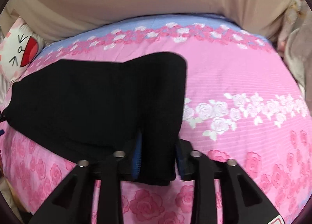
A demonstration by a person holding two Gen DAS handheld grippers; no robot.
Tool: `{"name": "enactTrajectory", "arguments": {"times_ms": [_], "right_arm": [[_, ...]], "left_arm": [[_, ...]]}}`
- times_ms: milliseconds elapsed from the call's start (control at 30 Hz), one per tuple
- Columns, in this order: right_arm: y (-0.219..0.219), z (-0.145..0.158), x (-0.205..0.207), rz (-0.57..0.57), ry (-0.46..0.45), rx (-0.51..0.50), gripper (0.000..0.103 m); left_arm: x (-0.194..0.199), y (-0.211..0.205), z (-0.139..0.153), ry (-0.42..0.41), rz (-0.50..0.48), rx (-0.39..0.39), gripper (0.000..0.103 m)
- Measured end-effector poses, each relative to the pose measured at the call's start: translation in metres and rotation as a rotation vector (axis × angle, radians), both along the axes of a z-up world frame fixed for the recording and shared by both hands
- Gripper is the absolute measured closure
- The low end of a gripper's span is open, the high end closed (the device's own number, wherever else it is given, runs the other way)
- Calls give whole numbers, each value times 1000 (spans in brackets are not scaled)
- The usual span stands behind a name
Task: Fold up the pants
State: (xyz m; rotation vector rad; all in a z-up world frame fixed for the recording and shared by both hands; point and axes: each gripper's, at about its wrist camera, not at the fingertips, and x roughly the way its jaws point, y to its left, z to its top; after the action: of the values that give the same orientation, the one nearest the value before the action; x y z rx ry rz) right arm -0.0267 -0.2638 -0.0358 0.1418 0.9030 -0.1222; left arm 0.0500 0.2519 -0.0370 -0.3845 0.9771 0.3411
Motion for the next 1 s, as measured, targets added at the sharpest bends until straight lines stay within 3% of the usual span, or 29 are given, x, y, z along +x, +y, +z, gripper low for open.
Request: {"name": "enactTrajectory", "arguments": {"times_ms": [33, 67, 200, 233, 267, 300, 333, 367, 400, 433, 533, 633, 733, 833, 933, 1000], "right_arm": [[-2, 5, -4, -20, -23, 8, 46], [-4, 10, -8, -28, -43, 12, 40], [9, 31, -21, -44, -84, -121, 35], [13, 36, -21, -40, -88, -137, 33], [12, 39, -24, -34, -93, -133, 29], [14, 41, -27, -25, -102, -123, 28], [14, 42, -29, -23, -109, -121, 28], [16, 43, -29, -22, -112, -121, 28], [18, 44, -29, -21, -111, -124, 27], [19, 45, -28, -23, -113, -125, 27], [18, 43, -29, -27, -119, -114, 27], [11, 42, -35, -45, -134, -79, 27], [0, 41, -40, -59, -151, -42, 27], [-11, 41, -48, -60, -172, -7, 26], [-20, 38, -54, -62, -175, 6, 22], [-28, 35, -57, -69, -165, 17, 22]], "left_arm": [[4, 7, -2, -2, 12, -19, 5], [9, 16, -6, 2, 42, -39, 5], [27, 33, -8, -52, 83, -68, 5], [31, 33, -8, -66, 77, -72, 9], [38, 31, -8, -73, 73, -37, 18], [42, 29, -7, -69, 77, 8, 45], [45, 26, -6, -70, 72, 32, 60], [47, 25, -3, -79, 67, 20, 68], [48, 23, 2, -86, 71, 24, 82], [48, 20, 8, -93, 66, 34, 86], [39, -7, 50, -186, 10, 83, 88], [18, -73, 110, -324, -166, 118, 89], [-7, -162, 146, -410, -381, 154, 89], [-20, -239, 138, -377, -560, 143, 89], [-21, -308, 92, -246, -697, 167, 77], [-23, -334, 54, -128, -739, 164, 76]]}}
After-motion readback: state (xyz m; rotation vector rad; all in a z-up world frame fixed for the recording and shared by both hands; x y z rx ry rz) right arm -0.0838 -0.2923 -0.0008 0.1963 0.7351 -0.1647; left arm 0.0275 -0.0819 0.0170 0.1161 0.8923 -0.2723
